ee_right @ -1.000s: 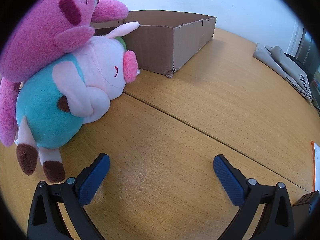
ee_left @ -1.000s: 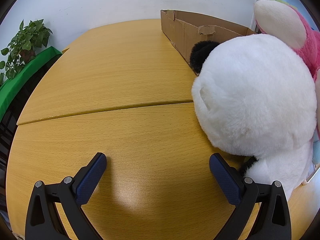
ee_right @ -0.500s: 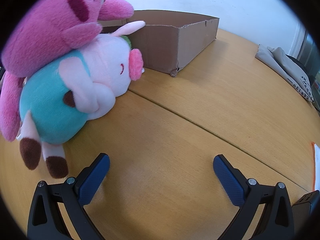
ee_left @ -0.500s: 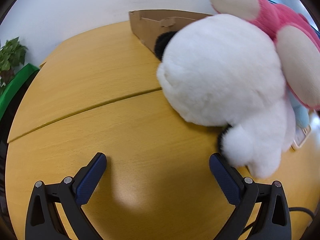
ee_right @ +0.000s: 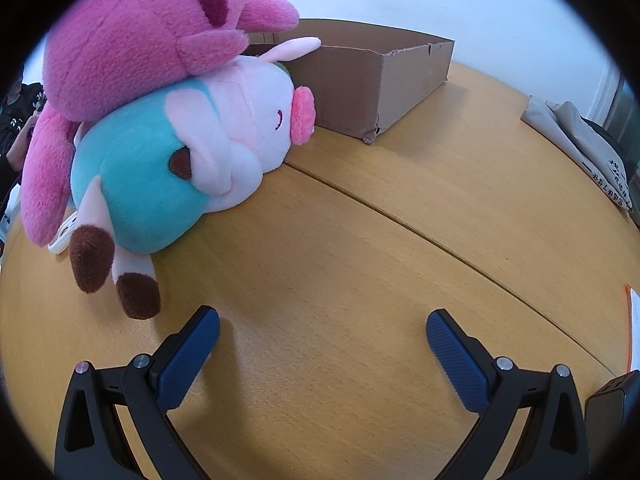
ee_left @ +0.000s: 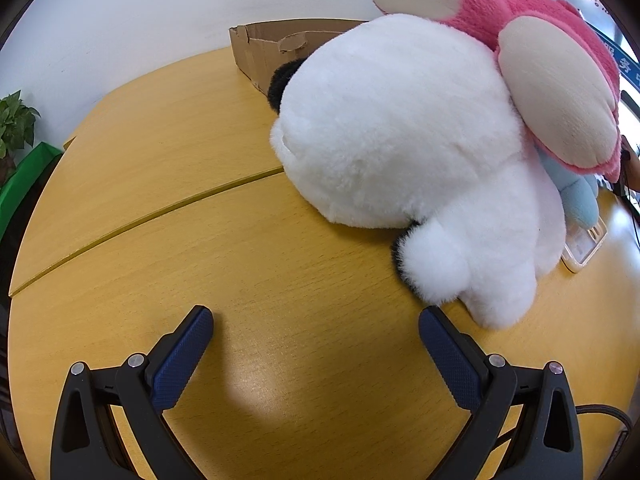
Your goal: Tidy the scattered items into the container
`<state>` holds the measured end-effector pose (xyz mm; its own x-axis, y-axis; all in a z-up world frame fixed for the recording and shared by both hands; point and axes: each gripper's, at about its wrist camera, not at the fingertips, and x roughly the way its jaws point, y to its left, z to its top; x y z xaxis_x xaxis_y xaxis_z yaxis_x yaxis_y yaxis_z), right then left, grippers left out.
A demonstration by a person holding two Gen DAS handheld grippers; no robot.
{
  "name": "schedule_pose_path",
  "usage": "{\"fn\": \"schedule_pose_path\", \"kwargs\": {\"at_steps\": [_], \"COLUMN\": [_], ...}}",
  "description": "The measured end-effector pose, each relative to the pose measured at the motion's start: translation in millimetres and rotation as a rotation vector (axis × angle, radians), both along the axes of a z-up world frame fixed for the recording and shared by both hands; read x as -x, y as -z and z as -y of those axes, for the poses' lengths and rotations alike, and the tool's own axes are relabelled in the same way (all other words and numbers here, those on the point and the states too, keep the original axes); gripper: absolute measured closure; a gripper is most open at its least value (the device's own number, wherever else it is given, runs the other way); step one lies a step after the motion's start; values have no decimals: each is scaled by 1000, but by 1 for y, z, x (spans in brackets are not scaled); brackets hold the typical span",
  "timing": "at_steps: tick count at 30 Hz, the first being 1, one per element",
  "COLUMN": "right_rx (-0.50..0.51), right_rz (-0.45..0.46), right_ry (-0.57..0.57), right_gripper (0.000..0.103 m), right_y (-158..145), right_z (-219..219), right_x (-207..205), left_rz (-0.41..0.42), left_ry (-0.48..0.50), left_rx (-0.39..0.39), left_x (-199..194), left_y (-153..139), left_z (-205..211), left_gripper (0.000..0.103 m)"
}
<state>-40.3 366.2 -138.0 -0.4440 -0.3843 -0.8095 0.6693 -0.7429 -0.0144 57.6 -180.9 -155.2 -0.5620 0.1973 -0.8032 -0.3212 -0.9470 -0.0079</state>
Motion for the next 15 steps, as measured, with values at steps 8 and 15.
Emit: {"fn": "schedule_pose_path", "kwargs": {"at_steps": [8, 15], "right_rx": [0, 1], "right_rz": [0, 1], "right_ry": [7, 9], "right_gripper": [0, 0], "right_y": [0, 1], "right_z": [4, 5], "right_x": [-4, -3], "left_rz": [1, 0], "left_ry": [0, 0], "left_rx": [-1, -2], "left_x": [1, 0], "left_y": [2, 3], "left_z": [-3, -8], "left_gripper": [0, 0]}}
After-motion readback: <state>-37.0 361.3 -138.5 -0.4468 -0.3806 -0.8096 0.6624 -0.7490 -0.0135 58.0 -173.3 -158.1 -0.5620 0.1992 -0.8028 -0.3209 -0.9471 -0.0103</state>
